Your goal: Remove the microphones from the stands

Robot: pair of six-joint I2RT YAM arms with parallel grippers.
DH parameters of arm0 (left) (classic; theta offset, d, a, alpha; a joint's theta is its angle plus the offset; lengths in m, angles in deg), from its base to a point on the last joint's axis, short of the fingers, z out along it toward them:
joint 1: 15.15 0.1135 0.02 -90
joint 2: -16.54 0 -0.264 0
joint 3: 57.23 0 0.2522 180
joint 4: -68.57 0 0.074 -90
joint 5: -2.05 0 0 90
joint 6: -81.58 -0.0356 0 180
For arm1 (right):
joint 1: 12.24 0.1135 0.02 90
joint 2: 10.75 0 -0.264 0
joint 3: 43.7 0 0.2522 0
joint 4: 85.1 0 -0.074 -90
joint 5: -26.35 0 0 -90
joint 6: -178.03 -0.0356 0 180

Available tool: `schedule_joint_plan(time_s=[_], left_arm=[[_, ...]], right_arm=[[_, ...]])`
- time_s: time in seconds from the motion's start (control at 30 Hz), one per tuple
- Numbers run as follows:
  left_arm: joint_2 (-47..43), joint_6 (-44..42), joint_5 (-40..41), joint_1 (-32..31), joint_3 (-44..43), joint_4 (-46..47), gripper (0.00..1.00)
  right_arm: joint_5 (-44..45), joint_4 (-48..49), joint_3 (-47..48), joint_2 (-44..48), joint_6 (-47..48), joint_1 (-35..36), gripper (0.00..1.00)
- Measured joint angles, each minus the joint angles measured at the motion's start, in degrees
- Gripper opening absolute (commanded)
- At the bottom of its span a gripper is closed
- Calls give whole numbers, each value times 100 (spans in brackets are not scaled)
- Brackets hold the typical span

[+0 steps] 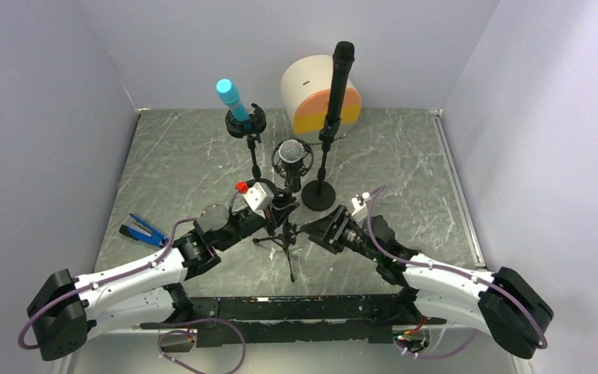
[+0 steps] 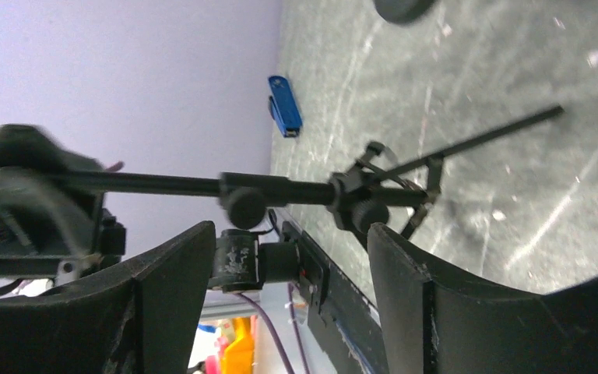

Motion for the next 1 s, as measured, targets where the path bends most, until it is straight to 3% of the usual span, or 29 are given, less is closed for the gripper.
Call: schedule_joint_plan(time_s=[0.47,0.8,1.0], left_arm=[[2,-2,4,-2,0,-4,3],[0,-9,37,-2,0,-9,2],[-46,-11,61,-2,0,-76,2]], right_arm=[[-350,393,372,-560,-404,0,55],[-603,835,522,-1088,-522,0,40],[-608,870,522,-1088,-474,-7,23]])
